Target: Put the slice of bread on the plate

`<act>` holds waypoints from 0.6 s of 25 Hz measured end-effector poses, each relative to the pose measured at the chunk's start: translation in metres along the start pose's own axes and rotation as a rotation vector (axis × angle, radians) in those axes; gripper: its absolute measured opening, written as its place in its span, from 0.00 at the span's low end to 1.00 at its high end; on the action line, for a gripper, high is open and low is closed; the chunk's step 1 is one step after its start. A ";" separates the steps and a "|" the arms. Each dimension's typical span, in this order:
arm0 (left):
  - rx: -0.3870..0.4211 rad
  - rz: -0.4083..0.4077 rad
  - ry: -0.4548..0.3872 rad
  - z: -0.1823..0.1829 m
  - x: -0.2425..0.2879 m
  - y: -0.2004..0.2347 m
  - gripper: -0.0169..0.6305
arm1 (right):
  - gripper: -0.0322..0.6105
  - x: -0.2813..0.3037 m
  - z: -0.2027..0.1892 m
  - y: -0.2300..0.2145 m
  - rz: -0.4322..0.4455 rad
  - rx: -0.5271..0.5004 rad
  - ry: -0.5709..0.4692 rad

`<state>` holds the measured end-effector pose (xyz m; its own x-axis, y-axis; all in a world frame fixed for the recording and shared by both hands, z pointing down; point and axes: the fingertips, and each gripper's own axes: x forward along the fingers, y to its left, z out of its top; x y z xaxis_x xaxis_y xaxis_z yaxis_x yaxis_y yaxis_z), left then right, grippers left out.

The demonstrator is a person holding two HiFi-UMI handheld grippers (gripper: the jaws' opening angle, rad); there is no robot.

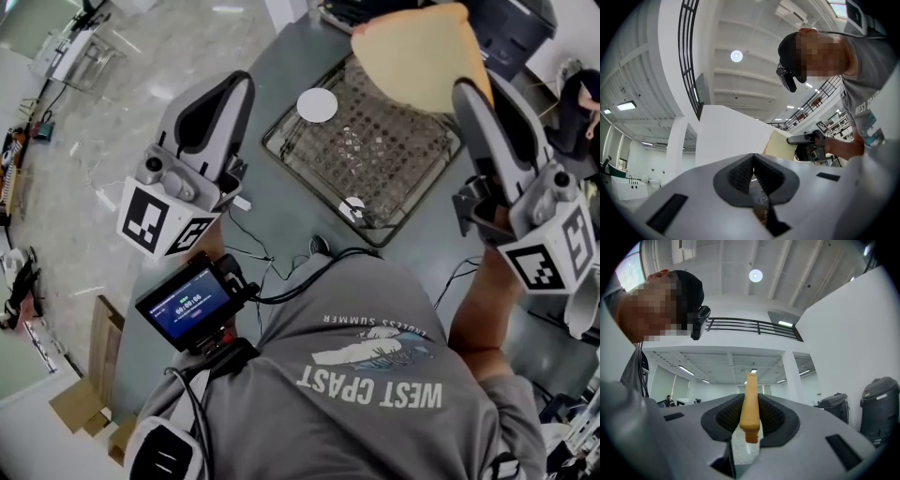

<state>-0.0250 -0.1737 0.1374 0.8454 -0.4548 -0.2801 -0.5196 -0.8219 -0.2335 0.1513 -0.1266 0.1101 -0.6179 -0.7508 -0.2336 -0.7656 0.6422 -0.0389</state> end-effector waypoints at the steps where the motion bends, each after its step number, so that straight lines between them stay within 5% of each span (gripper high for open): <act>1: -0.006 -0.007 -0.003 -0.007 -0.007 -0.001 0.04 | 0.19 -0.002 -0.007 0.006 -0.010 -0.004 0.001; 6: -0.037 -0.043 -0.009 -0.035 -0.038 -0.012 0.04 | 0.19 -0.010 -0.044 0.036 -0.041 -0.006 0.023; 15: -0.045 -0.005 0.007 -0.008 0.006 -0.005 0.04 | 0.19 0.004 -0.003 0.003 0.015 0.014 0.035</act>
<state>-0.0163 -0.1748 0.1442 0.8489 -0.4528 -0.2728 -0.5093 -0.8387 -0.1927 0.1457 -0.1282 0.1118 -0.6355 -0.7458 -0.1997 -0.7538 0.6553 -0.0488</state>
